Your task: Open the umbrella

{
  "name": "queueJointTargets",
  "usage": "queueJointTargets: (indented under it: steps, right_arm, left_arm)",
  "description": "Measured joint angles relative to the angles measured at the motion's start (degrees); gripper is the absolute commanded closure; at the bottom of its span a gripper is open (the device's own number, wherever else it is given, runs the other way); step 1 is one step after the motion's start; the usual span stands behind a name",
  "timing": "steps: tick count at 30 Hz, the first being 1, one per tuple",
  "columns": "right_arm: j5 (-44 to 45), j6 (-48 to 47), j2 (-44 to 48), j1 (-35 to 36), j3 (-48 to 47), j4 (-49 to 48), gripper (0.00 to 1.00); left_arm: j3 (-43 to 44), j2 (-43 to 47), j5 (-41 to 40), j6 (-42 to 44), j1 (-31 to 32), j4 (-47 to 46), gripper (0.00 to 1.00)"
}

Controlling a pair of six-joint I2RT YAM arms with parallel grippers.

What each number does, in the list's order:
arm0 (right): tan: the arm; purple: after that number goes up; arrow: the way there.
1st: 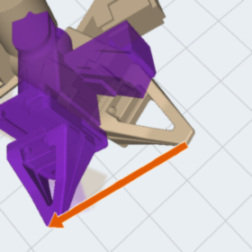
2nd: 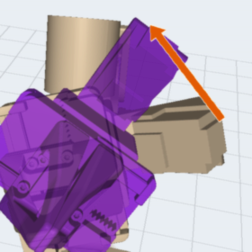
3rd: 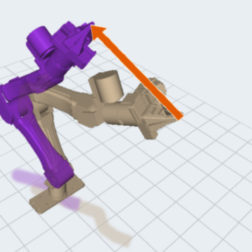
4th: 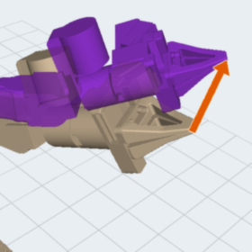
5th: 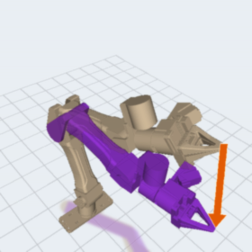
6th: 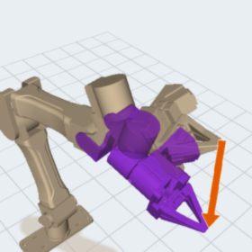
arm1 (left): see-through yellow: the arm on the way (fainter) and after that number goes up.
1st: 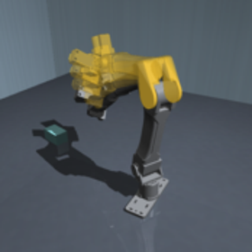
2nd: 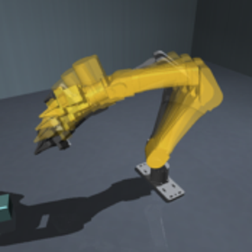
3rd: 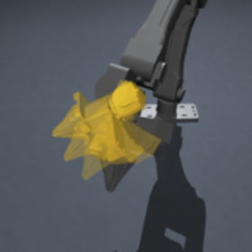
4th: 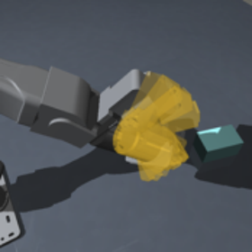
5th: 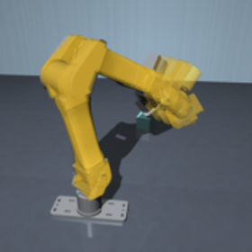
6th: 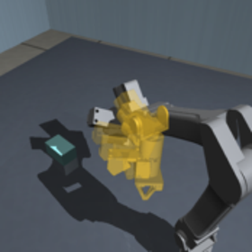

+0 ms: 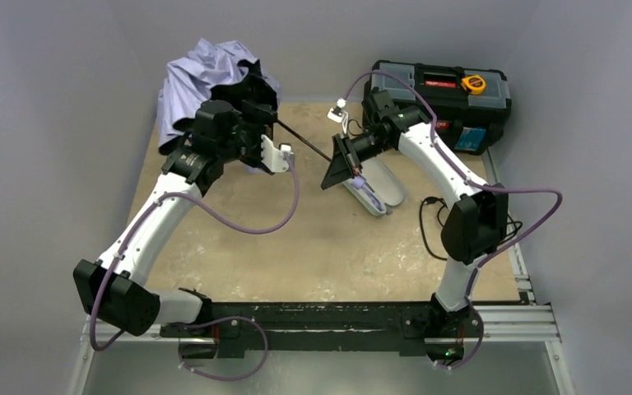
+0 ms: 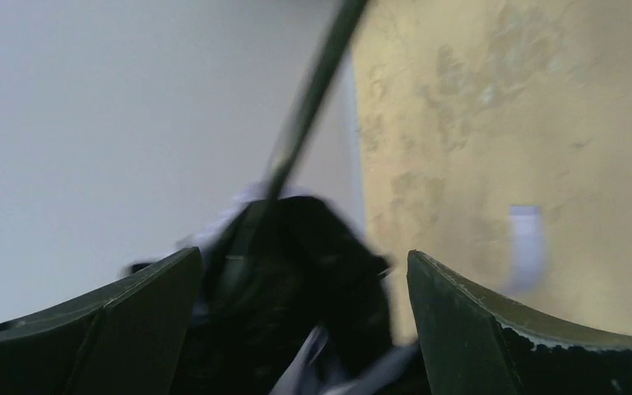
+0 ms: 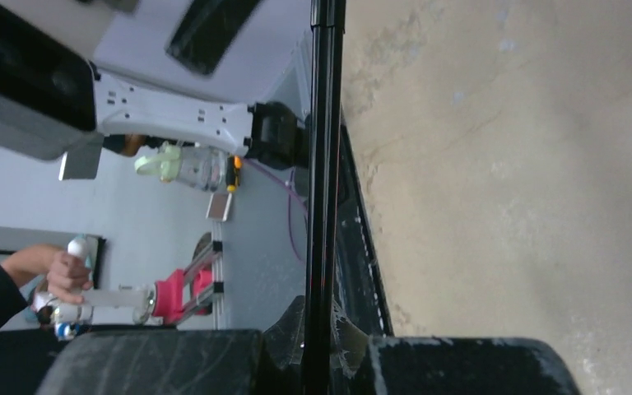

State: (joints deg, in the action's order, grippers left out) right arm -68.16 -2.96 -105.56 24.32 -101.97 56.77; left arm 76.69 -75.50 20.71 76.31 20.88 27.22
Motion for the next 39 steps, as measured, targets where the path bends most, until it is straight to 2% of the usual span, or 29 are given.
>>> queueJointTargets:
  steps: [2, 3, 5, 7, 8, 9, 10, 13, 14, 16, 18, 20, 22, 24, 26, 28, 30, 32, 34, 39]
  right_arm:
    - [0.1, -3.0, 0.3, 0.3, 1.6, 3.4, 1.0]
    - [0.1, -4.0, 0.4, 0.5, 2.4, 4.7, 1.0]
    - [0.2, -5.0, 0.4, 0.9, 4.2, 6.6, 1.0]
    - [0.7, -5.8, 0.4, 1.3, 5.0, 8.1, 1.0]
    - [0.9, -6.4, 0.4, 1.3, 4.9, 8.7, 0.99]
    - [0.9, -7.4, 0.5, 1.3, 4.7, 9.7, 0.87]
    - [0.9, -8.4, 0.5, 1.1, 4.2, 10.6, 0.69]
    - [-0.6, -12.9, 0.5, 0.9, 0.9, 12.2, 0.07]
    - [-1.3, -13.6, 0.5, 1.1, -1.3, 12.0, 0.02]
    - [-2.3, -11.6, 0.7, 1.2, -5.2, 8.5, 0.01]
    - [-2.3, -2.1, 2.3, 1.1, -7.2, -3.2, 0.01]
    - [-0.7, 14.3, 5.9, 0.3, -4.5, -26.3, 0.01]
    - [3.0, 27.4, 8.5, -1.5, -2.9, -44.9, 0.01]
    - [7.5, 37.1, 9.3, -4.7, -5.4, -59.0, 0.01]
    - [11.4, 42.4, 9.5, -8.1, -8.2, -68.6, 0.01]
    - [14.8, 44.2, 11.0, -11.2, -8.1, -73.5, 0.02]
    - [17.3, 44.1, 12.9, -13.1, -6.5, -75.9, 0.07]
    - [18.6, 42.5, 14.8, -13.2, -4.1, -76.6, 0.08]
    - [19.1, 40.7, 16.0, -12.1, -2.0, -76.7, 0.08]
    - [20.7, 33.8, 15.5, -6.3, 0.0, -73.5, 0.04]
  left_arm:
    - [-1.2, -0.2, -1.3, 5.3, 0.3, -3.1, 0.15]
    - [-1.9, -0.2, -1.8, 7.2, 0.3, -5.0, 0.23]
    - [-3.8, -0.3, -3.0, 11.2, 0.4, -8.3, 0.49]
    - [-5.0, -0.9, -3.9, 13.7, 0.5, -8.2, 0.7]
    - [-5.5, -1.4, -4.4, 15.0, 0.5, -7.8, 0.84]
    - [-5.6, -2.0, -4.8, 15.5, 0.6, -7.7, 0.95]
    - [-5.7, -2.9, -5.4, 16.5, 0.7, -7.6, 1.0]
    - [-5.8, -4.0, -5.7, 17.5, 0.7, -6.9, 1.0]
    - [-5.9, -4.0, -5.4, 17.4, 0.7, -6.1, 1.0]
    - [-6.2, -3.6, -4.3, 17.1, 0.6, -4.7, 1.0]
    - [-6.3, -2.6, -2.5, 15.8, 0.4, -3.3, 1.0]
    - [-6.3, -1.2, -1.0, 14.7, 0.5, -1.6, 1.0]
    - [-6.3, 0.0, 1.0, 11.9, 0.5, -0.5, 1.0]
    - [-4.8, 0.6, 4.4, 4.7, -0.5, 1.5, 1.0]
    - [0.7, -0.7, 8.6, -7.5, -3.1, 4.0, 1.0]
    - [8.9, -3.2, 12.7, -22.0, -7.2, 4.6, 1.0]
    - [17.1, -5.5, 16.3, -37.2, -12.0, 1.4, 1.0]
    - [20.2, -5.3, 19.1, -48.2, -15.5, -3.4, 1.0]
    - [19.3, -3.5, 21.2, -53.6, -15.9, -6.1, 1.0]
    - [10.4, 0.7, 26.8, -61.9, -11.6, -8.9, 1.0]
